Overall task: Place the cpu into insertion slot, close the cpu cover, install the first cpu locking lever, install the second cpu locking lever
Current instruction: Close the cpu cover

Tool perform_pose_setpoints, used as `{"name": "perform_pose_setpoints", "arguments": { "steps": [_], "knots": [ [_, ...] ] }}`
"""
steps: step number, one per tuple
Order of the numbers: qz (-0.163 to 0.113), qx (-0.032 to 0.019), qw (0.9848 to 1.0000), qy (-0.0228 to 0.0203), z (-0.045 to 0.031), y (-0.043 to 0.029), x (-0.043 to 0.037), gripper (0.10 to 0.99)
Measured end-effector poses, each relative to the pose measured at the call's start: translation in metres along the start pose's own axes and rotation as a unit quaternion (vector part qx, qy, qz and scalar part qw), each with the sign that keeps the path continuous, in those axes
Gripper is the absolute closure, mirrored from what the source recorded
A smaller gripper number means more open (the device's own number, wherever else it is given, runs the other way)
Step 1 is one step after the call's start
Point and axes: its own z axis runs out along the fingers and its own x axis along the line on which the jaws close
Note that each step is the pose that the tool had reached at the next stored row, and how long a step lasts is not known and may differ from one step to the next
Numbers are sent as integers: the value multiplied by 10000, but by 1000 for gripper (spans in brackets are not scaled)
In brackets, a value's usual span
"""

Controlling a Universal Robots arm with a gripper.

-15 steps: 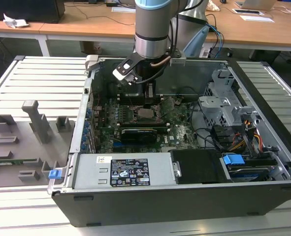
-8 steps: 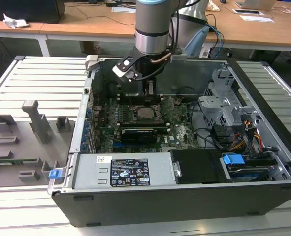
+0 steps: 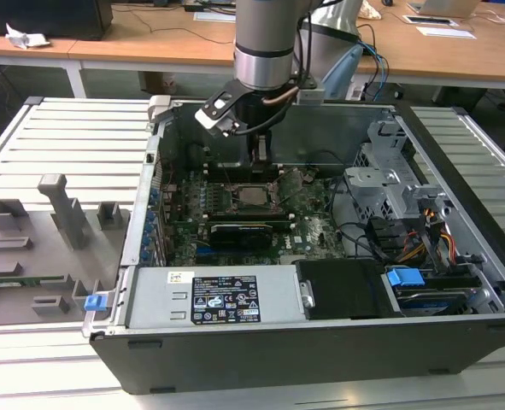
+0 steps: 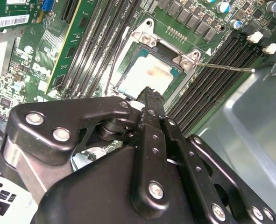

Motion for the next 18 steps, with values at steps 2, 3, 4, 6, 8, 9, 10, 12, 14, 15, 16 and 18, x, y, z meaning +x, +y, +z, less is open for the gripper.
{"name": "perform_pose_setpoints", "arguments": {
  "steps": [2,3,4,6,8,9,10,12,14,15,16,18],
  "knots": [
    [0,0,10000,0,-16,1,0,976],
    [0,0,10000,0,-31,1,0,976],
    [0,0,10000,0,-42,1,-1,976],
    [0,0,10000,0,-59,2,-1,976],
    [0,0,10000,0,-83,2,-2,976],
    [0,0,10000,0,-98,3,-2,976],
    [0,0,10000,0,-117,3,-2,976],
    [0,0,10000,0,-148,4,-2,976],
    [0,0,10000,0,-178,5,-1,976],
    [0,0,10000,0,-191,5,-1,976],
    [0,0,10000,0,-212,6,-1,976],
    [0,0,10000,1,-239,7,6,976]
  ]
}}
